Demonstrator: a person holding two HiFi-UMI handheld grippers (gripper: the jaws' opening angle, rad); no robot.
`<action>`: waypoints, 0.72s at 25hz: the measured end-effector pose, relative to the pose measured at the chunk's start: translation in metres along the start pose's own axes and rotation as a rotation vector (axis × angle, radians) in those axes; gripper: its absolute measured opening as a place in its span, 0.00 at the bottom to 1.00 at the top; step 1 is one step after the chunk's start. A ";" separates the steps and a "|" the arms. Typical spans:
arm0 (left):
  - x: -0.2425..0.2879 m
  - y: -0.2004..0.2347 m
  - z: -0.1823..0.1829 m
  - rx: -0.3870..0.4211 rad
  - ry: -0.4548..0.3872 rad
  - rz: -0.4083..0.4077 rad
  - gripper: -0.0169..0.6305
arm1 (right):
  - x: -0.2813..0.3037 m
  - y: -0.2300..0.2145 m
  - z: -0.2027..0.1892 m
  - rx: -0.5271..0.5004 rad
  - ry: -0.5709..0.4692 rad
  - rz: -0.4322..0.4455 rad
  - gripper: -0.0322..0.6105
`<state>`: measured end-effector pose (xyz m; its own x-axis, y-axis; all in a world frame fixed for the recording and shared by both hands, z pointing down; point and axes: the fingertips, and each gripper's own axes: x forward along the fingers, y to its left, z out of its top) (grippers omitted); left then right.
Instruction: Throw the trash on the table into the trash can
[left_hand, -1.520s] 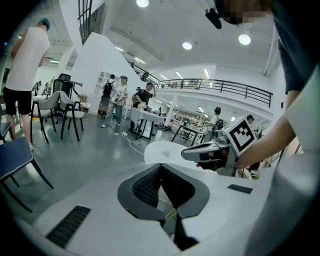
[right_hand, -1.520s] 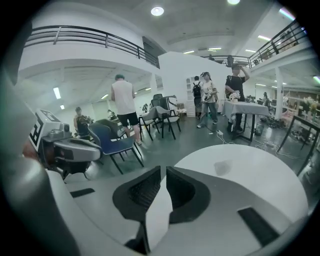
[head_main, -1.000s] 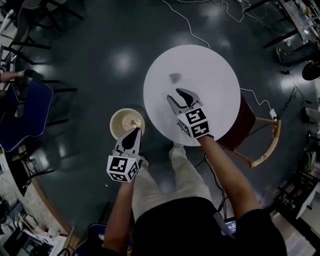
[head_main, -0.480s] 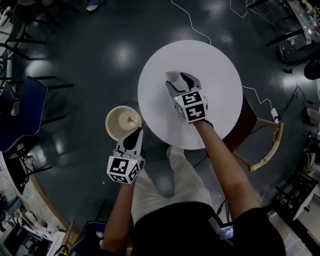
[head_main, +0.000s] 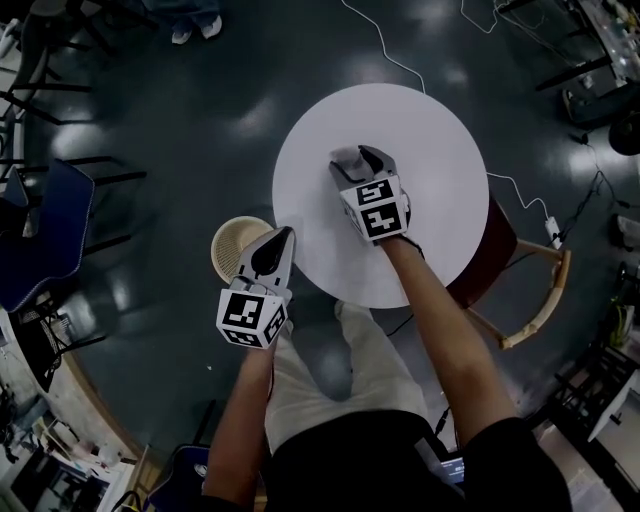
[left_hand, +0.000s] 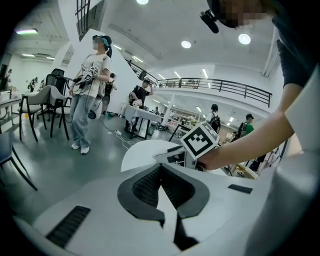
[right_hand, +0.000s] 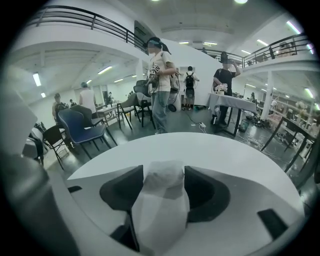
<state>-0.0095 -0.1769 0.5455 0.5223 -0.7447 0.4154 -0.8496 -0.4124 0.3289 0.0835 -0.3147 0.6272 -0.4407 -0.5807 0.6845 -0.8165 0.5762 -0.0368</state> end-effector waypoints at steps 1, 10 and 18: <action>0.004 0.000 0.000 0.006 0.000 0.001 0.05 | 0.001 -0.002 -0.001 -0.006 0.006 -0.003 0.43; 0.014 0.010 -0.007 0.016 0.017 0.017 0.05 | 0.000 -0.002 -0.004 -0.022 0.020 -0.015 0.27; 0.009 0.007 -0.008 0.010 0.007 0.014 0.05 | -0.005 0.006 -0.002 -0.030 0.010 -0.003 0.22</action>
<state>-0.0101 -0.1824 0.5586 0.5110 -0.7467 0.4258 -0.8574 -0.4072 0.3148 0.0818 -0.3070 0.6251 -0.4344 -0.5771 0.6915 -0.8062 0.5915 -0.0128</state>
